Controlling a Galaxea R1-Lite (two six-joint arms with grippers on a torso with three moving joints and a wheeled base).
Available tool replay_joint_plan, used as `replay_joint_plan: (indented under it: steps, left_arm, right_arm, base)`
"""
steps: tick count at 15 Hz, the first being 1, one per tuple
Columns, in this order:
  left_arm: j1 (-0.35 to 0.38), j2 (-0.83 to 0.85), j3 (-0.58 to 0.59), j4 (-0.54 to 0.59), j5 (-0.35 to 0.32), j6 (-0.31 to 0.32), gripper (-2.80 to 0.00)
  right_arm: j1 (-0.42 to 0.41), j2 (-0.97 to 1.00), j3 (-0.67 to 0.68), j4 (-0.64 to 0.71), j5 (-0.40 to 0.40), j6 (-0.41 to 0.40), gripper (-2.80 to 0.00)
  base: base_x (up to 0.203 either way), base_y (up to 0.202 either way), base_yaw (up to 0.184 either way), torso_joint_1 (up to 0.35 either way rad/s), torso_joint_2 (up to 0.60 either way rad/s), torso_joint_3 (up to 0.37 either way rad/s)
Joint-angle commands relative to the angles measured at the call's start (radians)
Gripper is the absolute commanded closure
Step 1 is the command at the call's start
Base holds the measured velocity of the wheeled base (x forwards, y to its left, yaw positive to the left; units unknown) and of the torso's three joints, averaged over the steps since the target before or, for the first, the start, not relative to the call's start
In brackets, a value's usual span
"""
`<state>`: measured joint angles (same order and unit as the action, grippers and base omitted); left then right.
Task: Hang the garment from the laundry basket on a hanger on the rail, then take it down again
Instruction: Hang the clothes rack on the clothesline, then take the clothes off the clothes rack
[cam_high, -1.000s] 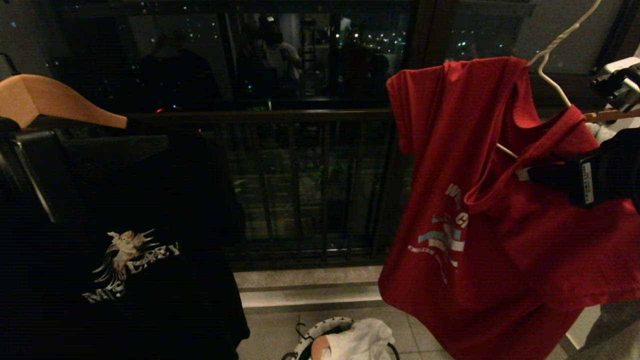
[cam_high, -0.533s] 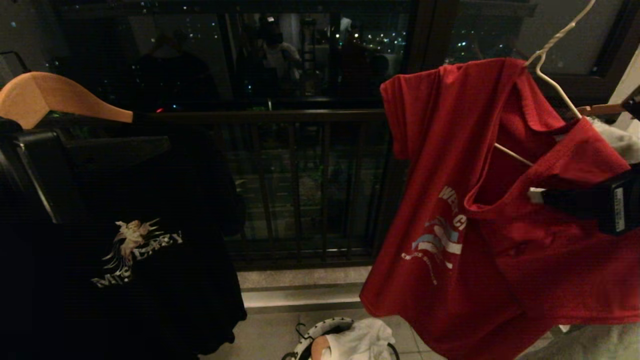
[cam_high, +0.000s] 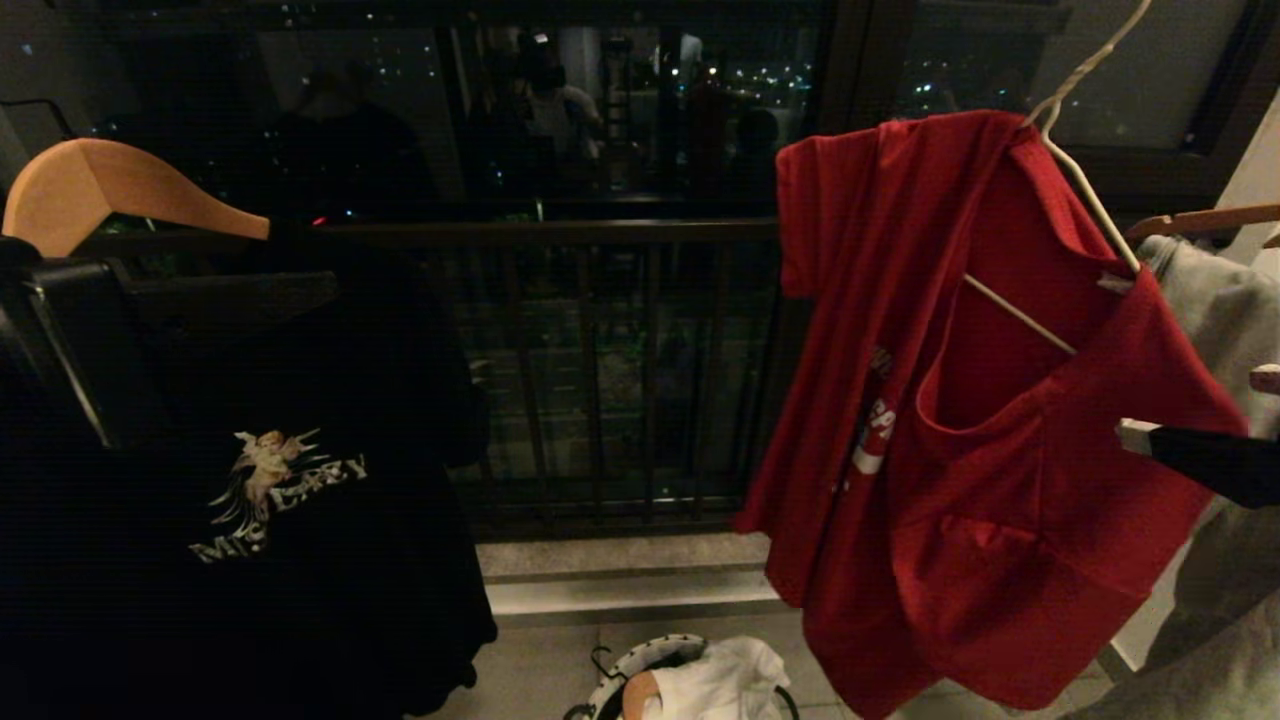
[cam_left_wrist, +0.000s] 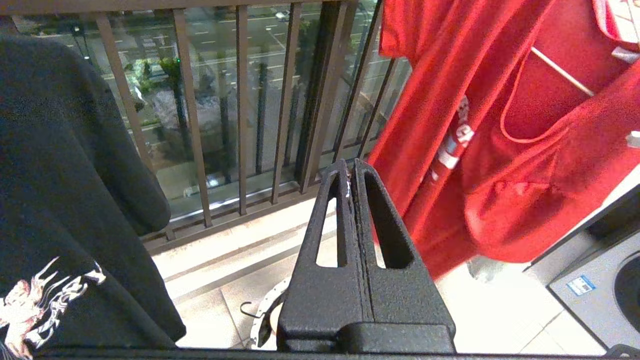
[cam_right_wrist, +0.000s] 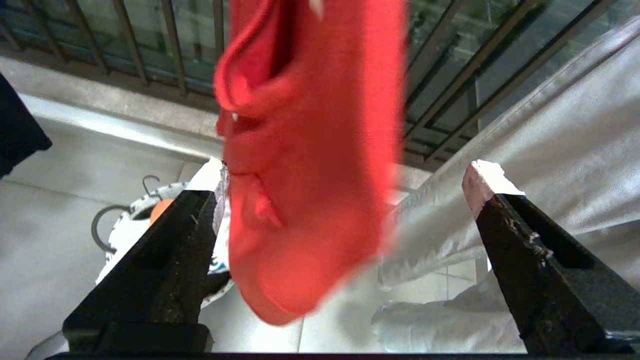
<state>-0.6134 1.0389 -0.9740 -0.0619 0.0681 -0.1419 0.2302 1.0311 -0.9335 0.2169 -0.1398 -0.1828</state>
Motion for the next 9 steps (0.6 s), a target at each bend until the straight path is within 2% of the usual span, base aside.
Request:
replay_joint_plan:
  steps: [1,7,8,9]
  left_arm:
    - [0.000,0.000,0.000,-0.001,-0.001,-0.001,0.00]
    - [0.000,0.034,0.006,0.000,-0.002,-0.001,0.00]
    - [0.000,0.035,0.009,0.001,-0.002,-0.001,0.00]
    - [0.000,0.035,0.009,0.001,-0.002,-0.001,0.00]
  right_arm:
    - [-0.001,-0.040,0.009,0.002,-0.001,0.000,-2.80]
    - [-0.003,-0.153,0.031,0.006,-0.001,0.000,-2.80]
    - [-0.005,-0.170,0.030,0.004,-0.003,0.000,0.00]
    - [-0.006,-0.188,0.026,0.004,-0.006,0.002,0.00]
  base:
    - [0.000,0.000,0.000,0.000,0.00,0.000]
    - [0.000,0.000,0.000,0.000,0.00,0.000]
    - [0.000,0.000,0.000,0.000,0.00,0.000]
    - [0.000,0.000,0.000,0.000,0.00,0.000]
